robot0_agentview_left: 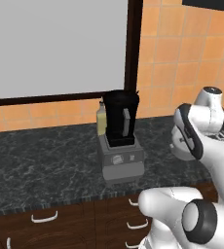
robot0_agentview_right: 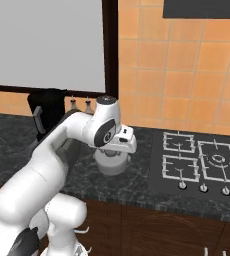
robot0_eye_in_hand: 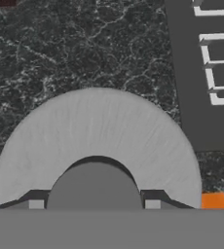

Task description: Close the lid blender by securely placing the lid on top.

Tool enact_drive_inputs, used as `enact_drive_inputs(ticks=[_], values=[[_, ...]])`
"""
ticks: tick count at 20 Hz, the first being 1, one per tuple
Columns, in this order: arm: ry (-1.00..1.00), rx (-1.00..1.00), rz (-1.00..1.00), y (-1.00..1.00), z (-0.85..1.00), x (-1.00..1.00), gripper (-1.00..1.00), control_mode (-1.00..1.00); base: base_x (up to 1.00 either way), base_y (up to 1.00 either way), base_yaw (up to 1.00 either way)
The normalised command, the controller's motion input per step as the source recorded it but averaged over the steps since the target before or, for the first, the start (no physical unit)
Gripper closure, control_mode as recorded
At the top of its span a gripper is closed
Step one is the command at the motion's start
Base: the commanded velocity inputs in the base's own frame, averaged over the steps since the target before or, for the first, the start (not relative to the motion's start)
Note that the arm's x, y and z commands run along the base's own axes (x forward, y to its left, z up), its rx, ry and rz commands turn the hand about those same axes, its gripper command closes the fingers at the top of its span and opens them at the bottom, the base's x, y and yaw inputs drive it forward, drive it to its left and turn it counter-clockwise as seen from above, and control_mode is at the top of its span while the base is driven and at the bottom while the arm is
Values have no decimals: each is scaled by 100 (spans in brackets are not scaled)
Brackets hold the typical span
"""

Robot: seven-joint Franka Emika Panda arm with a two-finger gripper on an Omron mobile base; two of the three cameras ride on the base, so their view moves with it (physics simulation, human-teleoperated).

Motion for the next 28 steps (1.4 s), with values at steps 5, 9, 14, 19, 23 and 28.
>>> enact_drive_inputs(ticks=[5,9,14,19,23,28], values=[[-9,-1,3,25,87,-16,100,-100,0,0,0],[-1,-5,5,39,88,-8,100,-100,0,0,0],[-4,-2,4,39,97,-2,100,-100,0,0,0],[-8,0,2,25,99,0,100,-100,0,0,0],[-8,2,0,14,81,0,100,-100,0,0,0],[-10,8,0,18,75,0,100,-100,0,0,0]])
